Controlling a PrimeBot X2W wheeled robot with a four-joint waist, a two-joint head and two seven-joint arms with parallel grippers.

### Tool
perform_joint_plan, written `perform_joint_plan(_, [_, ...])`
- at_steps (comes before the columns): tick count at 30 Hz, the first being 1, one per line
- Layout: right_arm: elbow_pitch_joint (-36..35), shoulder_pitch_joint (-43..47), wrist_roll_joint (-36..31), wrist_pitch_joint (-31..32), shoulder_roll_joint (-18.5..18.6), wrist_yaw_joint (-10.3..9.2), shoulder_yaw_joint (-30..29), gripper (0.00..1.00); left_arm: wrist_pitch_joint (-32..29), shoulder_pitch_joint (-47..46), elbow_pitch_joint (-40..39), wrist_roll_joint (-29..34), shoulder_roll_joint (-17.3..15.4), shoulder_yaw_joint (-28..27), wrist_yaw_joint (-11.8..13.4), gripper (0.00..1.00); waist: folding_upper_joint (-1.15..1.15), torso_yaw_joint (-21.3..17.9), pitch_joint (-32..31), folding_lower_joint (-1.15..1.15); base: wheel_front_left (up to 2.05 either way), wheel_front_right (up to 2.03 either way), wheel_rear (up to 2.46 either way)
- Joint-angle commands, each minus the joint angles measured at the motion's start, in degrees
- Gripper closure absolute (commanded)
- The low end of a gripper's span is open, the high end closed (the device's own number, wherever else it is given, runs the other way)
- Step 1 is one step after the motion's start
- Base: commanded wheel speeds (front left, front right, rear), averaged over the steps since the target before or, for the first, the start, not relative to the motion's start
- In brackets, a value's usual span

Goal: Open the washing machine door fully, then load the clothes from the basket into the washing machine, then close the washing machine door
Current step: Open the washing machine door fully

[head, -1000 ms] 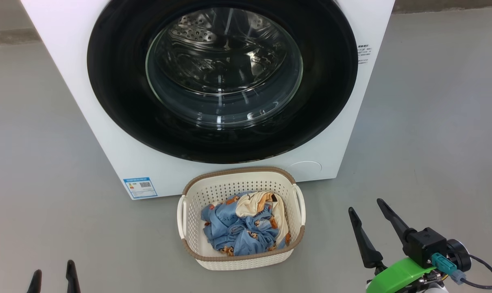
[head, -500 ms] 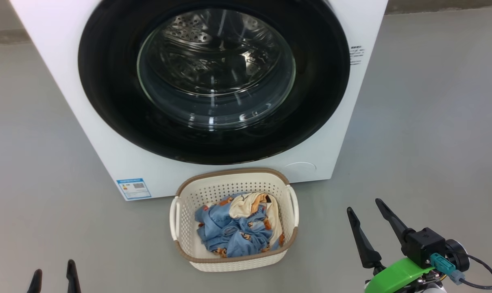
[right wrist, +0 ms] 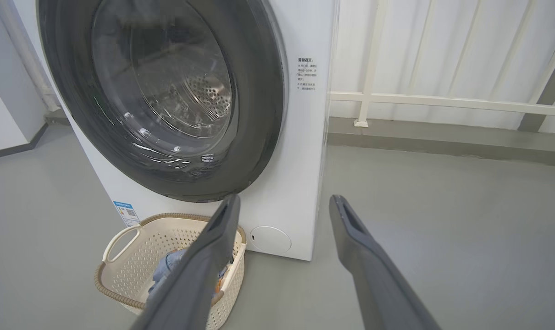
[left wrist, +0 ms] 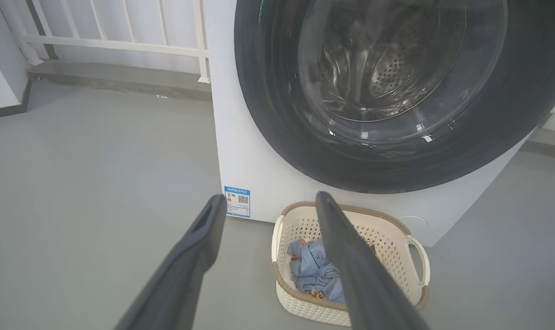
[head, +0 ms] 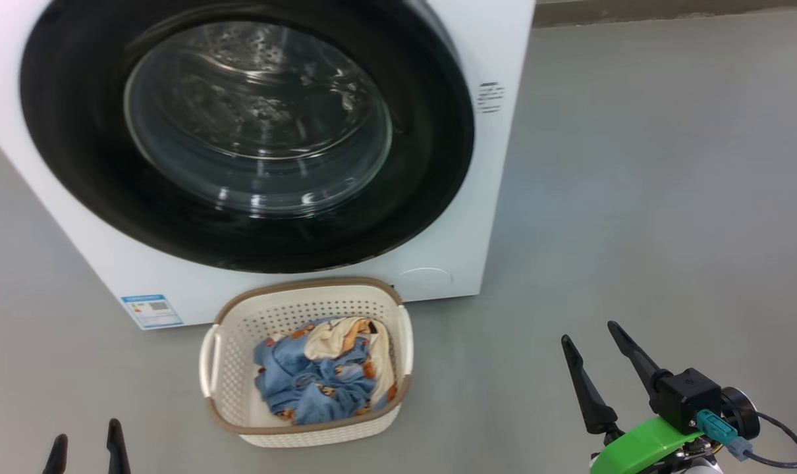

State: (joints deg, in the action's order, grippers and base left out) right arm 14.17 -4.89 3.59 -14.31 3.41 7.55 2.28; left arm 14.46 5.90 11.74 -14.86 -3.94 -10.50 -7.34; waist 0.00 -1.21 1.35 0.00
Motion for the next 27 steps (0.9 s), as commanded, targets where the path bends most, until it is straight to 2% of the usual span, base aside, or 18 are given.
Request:
perform_joint_plan(1, [-1.5,-1.8,0.2,-0.7,-0.1,-0.06,1.4,0.00,0.5,-1.5,-1.4,0.4,-0.9,-2.1,-0.1,0.00,0.00,0.0,0.0,0.00,1.23,1.23,-2.46])
perform_joint_plan(12, [-1.4,-1.9,0.3,-0.7,0.0,-0.06,1.5,0.00,0.5,-1.6,-2.1,0.2,-0.2,-3.4,-0.1,0.00,0.00,-0.1,0.1,0.00,0.84,0.85,-1.69])
perform_joint_plan(25, [-1.5,-1.9,0.4,-0.7,0.1,-0.06,1.8,0.00,0.5,-1.7,-1.4,0.1,0.0,-2.9,-0.1,0.00,0.00,0.1,0.1,0.00,0.06,0.06,-0.12])
perform_joint_plan(27, [-1.5,-2.0,0.5,-0.7,0.1,-0.06,1.8,0.04,0.5,-1.7,-1.4,0.1,0.0,-2.8,-0.1,0.00,0.00,0.1,0.1,0.00,0.00,0.00,0.00])
